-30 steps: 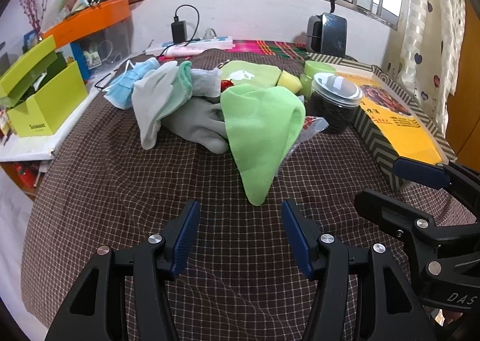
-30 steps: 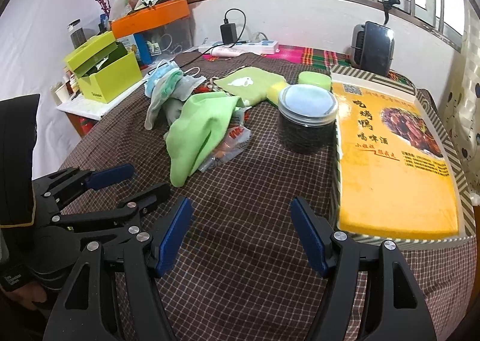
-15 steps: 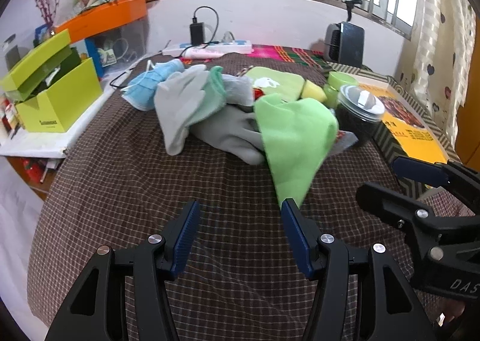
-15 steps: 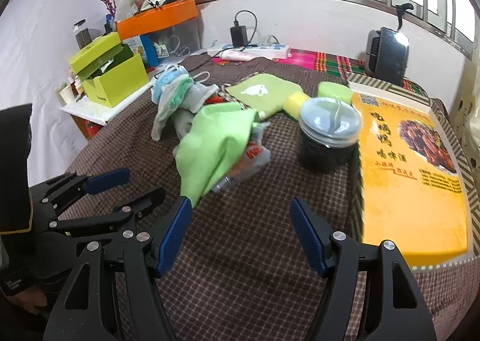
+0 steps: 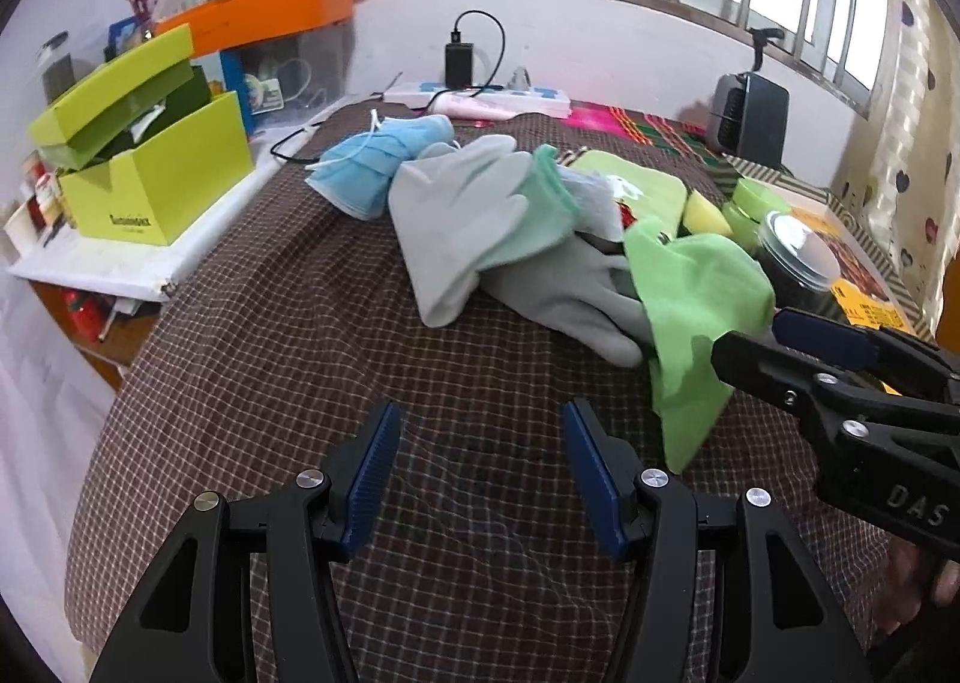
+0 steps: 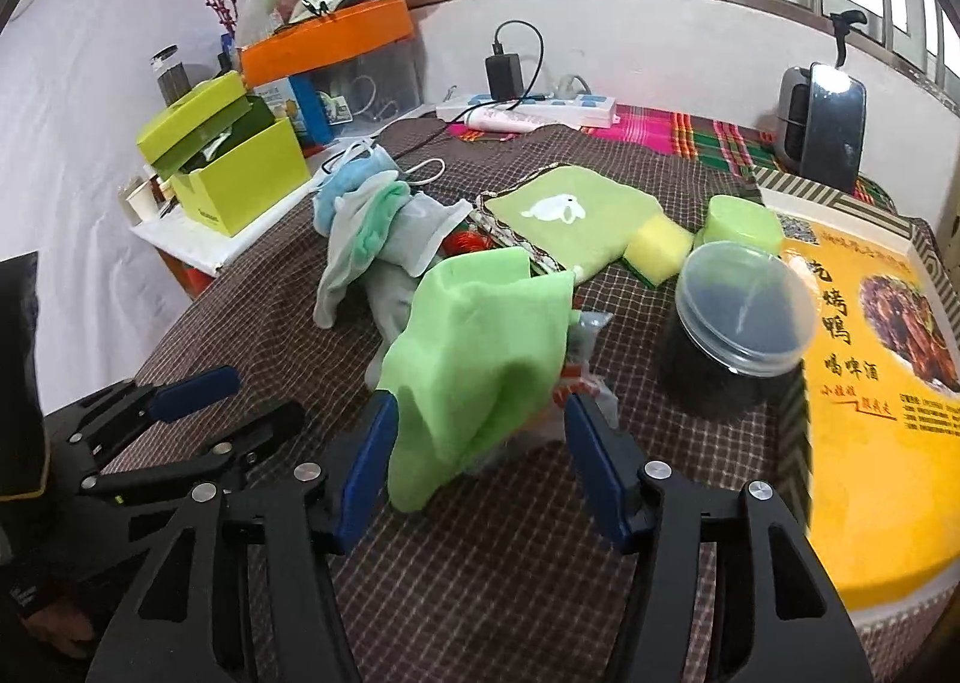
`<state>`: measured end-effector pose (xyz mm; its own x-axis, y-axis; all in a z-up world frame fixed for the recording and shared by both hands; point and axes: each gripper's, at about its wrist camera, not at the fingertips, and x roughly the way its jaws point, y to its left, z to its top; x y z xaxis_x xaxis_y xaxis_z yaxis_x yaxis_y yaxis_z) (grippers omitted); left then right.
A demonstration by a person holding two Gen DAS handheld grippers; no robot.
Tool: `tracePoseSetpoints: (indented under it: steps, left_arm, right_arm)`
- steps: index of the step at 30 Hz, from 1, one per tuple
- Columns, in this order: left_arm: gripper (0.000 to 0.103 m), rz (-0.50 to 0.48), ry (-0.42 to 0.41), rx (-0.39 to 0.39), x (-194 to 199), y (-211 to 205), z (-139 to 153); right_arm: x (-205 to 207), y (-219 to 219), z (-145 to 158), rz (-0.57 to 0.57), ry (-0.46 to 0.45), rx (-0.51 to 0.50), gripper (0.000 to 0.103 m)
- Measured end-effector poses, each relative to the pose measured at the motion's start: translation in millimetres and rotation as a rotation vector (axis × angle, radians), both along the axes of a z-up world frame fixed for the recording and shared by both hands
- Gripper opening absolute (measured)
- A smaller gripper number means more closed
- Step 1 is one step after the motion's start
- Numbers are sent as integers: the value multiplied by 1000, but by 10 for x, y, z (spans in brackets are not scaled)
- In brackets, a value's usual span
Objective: Organize soft objects
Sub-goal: 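Move both grippers toward the pile of gloves and green cloth, then close left gripper on the white green-cuffed glove while right gripper grasps the light green cloth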
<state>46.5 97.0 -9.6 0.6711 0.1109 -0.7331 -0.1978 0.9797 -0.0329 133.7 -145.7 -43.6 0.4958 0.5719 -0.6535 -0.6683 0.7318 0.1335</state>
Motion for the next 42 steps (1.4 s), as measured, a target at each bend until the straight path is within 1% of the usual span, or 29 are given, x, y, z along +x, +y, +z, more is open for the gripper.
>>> tracePoseSetpoints:
  steps: [4,5,6,8,9,12,14,22,26,28,29,33,36,37,38,39,40,41,42]
  left_arm:
    - [56,6,-4,-12,66,72,2]
    - [56,7,-5,-17,89,92,2]
    - [56,7,-6,-19,100,104,4]
    - [56,7,-8,-27,150,139,3]
    - [56,6,-9,-31,170,152,5]
    - [56,0,-17,-43,249,199,16]
    - [56,-5,-19,-55,313,226,15]
    - [56,-40,-12,-89,590,251,-40]
    - [56,-59,-9,-83,719,225,-71]
    - [56,-63,-10,-78,754,217,-78]
    - [56,-63,-12,-76,769,218,-77]
    - [56,-46,-28,-76,800,272,-62]
    - [56,-35,-46,-84,798,318,-44]
    - [54,-34,-52,-83,797,323,-37]
    - [46,-32,-61,-79,799,327,-26]
    - [40,-31,-63,-77,804,331,-19]
    - [31,-32,-64,-76,807,335,-15]
    - [26,-32,-65,-79,808,343,-11]
    - [24,-27,-70,-86,801,363,-1]
  right_arm:
    - [48,91,-24,6,-3,-6,58]
    - [58,111,-31,5,-7,-10,49]
    - [74,128,-43,4,-6,-16,37]
    - [97,132,-52,0,-4,-13,29]
    - [100,126,-49,0,-7,-10,24]
    - [86,89,-11,2,-18,5,15]
    - [76,48,24,-4,-29,14,11]
    - [92,-199,130,-33,-31,61,10]
    - [104,-286,121,-8,6,87,10]
    - [122,-303,86,-20,17,71,10]
    - [128,-304,53,-24,21,49,11]
    - [102,-359,7,-47,3,32,28]
    - [69,-379,53,-57,-23,45,32]
    - [61,-367,70,-58,-38,45,32]
    - [64,-357,77,-61,-48,42,32]
    - [78,-351,81,-64,-50,43,32]
    - [89,-348,87,-61,-47,52,32]
    - [101,-346,95,-54,-39,68,32]
    - [102,-341,106,-54,-41,73,32]
